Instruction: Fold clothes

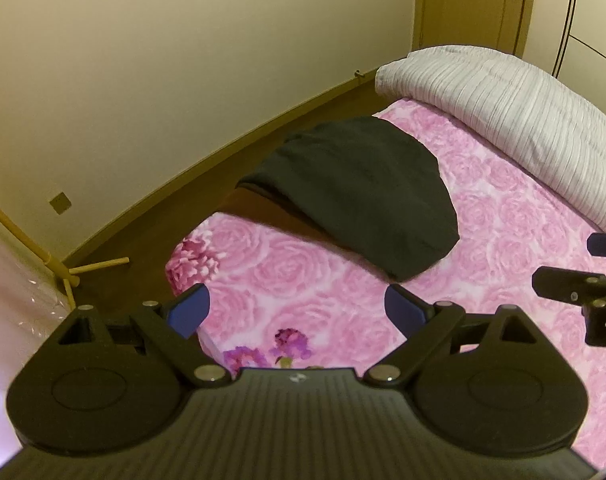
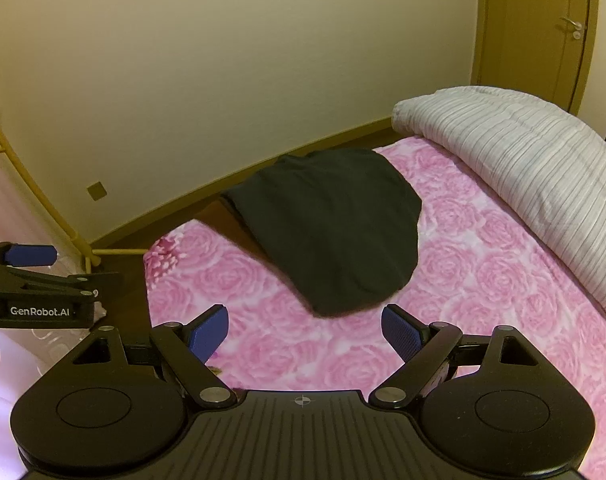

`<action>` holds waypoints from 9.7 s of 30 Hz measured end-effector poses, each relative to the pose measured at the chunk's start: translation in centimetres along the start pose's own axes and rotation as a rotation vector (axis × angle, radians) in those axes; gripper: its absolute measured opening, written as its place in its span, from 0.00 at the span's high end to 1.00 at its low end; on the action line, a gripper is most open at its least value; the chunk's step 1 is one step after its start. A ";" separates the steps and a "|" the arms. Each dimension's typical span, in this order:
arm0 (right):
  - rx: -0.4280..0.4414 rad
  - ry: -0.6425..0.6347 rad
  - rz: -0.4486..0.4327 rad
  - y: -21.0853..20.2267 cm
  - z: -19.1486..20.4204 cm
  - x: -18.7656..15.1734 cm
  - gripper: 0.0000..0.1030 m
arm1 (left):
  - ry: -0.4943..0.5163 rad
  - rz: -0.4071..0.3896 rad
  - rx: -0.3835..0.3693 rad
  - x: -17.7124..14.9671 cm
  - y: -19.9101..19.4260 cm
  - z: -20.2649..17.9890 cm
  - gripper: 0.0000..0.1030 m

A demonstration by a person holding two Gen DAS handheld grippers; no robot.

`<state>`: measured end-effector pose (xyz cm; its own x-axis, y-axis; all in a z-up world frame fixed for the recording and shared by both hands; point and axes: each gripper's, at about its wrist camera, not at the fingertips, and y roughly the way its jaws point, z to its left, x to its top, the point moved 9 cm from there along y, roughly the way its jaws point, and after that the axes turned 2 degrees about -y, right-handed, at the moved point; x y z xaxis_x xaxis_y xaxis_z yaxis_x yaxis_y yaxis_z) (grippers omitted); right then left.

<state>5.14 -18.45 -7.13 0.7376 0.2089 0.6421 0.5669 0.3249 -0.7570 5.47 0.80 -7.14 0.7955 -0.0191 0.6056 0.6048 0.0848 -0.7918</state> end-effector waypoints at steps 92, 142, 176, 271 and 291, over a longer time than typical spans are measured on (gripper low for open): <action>-0.190 -0.415 0.145 25.1 -10.7 7.8 0.96 | 1.137 -0.338 -0.357 18.2 30.8 -5.0 0.96; -0.817 0.013 -0.079 -35.8 -26.4 -23.8 0.94 | 0.945 0.119 -1.254 -18.8 -15.4 -40.8 0.96; -0.429 0.614 0.209 -16.3 -33.7 -50.1 0.38 | 1.163 0.119 -1.013 -32.8 -2.6 -48.0 0.33; -0.686 0.168 0.253 -25.6 -10.9 -60.6 0.50 | 0.995 -0.133 -0.898 -20.0 2.1 -22.4 0.67; -0.611 0.838 -0.318 -28.4 -35.7 -61.7 0.38 | 1.607 -0.463 -1.191 -42.0 -4.3 -59.2 0.61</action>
<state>-43.39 -73.51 -29.55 0.4094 -0.5755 0.7080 0.6920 -0.3098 -0.6520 -28.41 -57.78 -33.81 -0.4818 -0.5742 0.6619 -0.0798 -0.7235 -0.6857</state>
